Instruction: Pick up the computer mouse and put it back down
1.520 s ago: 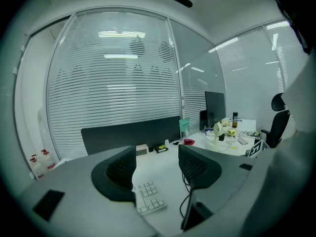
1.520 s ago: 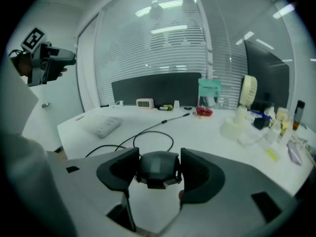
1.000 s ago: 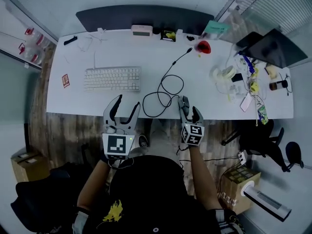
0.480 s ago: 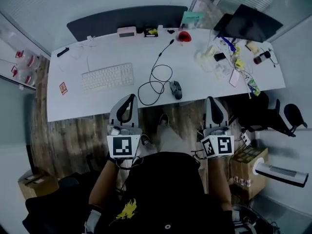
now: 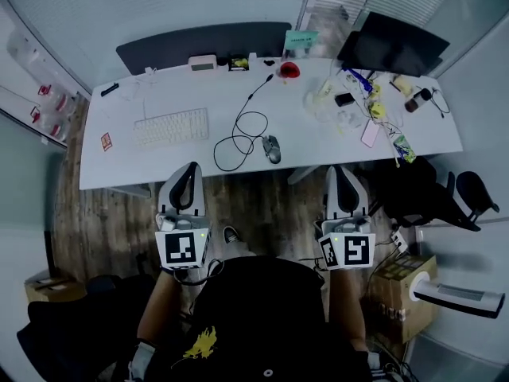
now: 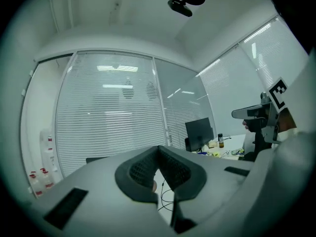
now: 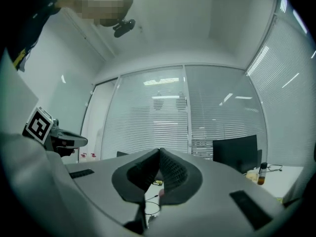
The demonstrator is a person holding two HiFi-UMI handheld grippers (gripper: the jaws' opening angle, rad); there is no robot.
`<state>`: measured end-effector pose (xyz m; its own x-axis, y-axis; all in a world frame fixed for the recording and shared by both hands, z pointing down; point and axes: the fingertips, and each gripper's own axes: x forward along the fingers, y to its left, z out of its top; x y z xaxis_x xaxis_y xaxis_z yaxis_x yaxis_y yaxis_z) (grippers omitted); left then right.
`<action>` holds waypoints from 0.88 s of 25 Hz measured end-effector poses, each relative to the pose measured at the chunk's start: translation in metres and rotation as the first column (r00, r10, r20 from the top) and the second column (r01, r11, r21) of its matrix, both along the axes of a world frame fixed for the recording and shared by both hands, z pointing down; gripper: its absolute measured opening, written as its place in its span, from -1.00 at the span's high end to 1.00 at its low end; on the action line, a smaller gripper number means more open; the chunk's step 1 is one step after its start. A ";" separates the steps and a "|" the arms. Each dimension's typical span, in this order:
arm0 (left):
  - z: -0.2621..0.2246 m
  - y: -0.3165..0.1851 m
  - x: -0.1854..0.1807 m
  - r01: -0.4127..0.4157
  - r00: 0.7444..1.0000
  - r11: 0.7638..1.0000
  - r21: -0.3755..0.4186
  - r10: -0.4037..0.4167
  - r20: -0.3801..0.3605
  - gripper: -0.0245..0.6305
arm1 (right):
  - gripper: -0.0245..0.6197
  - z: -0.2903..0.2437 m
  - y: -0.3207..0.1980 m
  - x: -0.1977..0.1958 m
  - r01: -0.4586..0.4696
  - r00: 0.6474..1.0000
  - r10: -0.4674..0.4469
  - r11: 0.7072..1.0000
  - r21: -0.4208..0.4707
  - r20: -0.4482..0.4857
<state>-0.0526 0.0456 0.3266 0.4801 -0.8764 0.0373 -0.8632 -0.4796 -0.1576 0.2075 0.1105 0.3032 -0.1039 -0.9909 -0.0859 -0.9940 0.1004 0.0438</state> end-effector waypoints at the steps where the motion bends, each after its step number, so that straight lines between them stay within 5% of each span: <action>1: -0.004 0.010 0.005 0.011 1.000 1.000 0.001 -0.011 0.013 0.89 | 0.88 -0.002 0.011 0.010 0.000 1.000 0.000 1.000 -0.002 0.003; 13: -0.027 0.146 0.109 0.025 0.997 0.998 0.049 -0.029 0.076 0.89 | 0.88 0.011 0.143 0.079 0.148 0.987 -0.148 0.989 -0.006 0.066; 22: -0.022 0.206 0.098 0.131 0.991 0.990 0.052 -0.132 0.019 0.89 | 0.88 0.014 0.216 0.108 0.147 0.989 -0.147 0.989 -0.001 0.026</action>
